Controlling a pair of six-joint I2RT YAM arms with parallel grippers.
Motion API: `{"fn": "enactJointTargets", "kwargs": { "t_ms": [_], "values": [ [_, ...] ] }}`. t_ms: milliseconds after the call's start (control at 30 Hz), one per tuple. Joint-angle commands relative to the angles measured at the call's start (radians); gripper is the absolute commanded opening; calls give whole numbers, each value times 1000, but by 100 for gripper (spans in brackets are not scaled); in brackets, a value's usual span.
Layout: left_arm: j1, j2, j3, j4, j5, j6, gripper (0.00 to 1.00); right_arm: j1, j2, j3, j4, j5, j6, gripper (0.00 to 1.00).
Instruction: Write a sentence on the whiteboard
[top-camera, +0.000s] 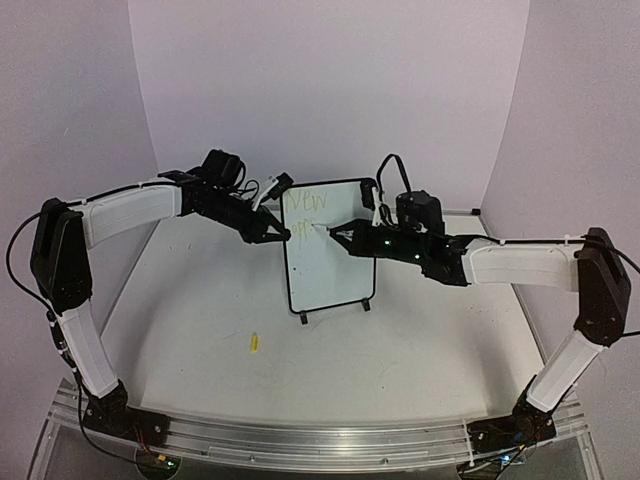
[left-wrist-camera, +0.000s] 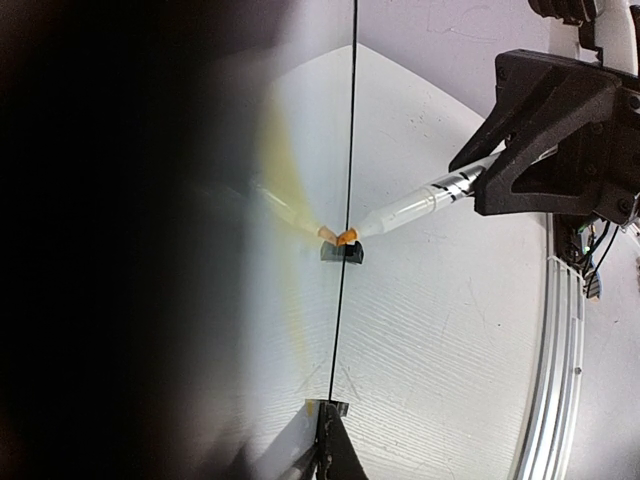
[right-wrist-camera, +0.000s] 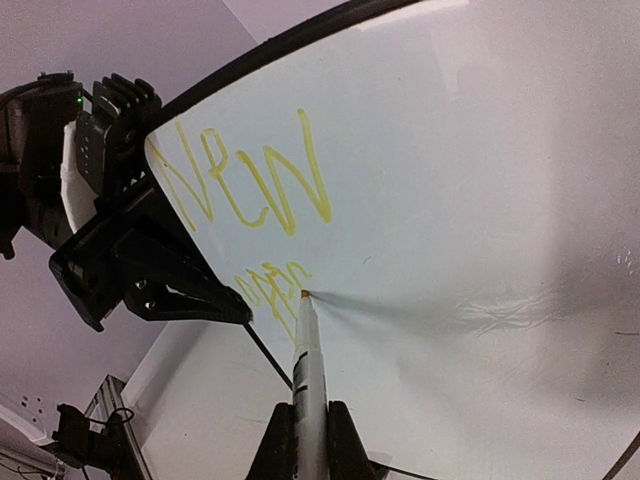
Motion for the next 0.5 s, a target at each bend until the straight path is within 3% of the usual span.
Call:
{"fn": "enactJointTargets", "kwargs": {
  "t_ms": [0,467],
  "values": [
    [-3,-19,-13,-79,-68,37,0,-5,-36,0,-15,59,-5,0],
    [-3,-22,-12,-81,-67,37,0,-4,-37,51,-26,67,-22,0]
  ]
}}
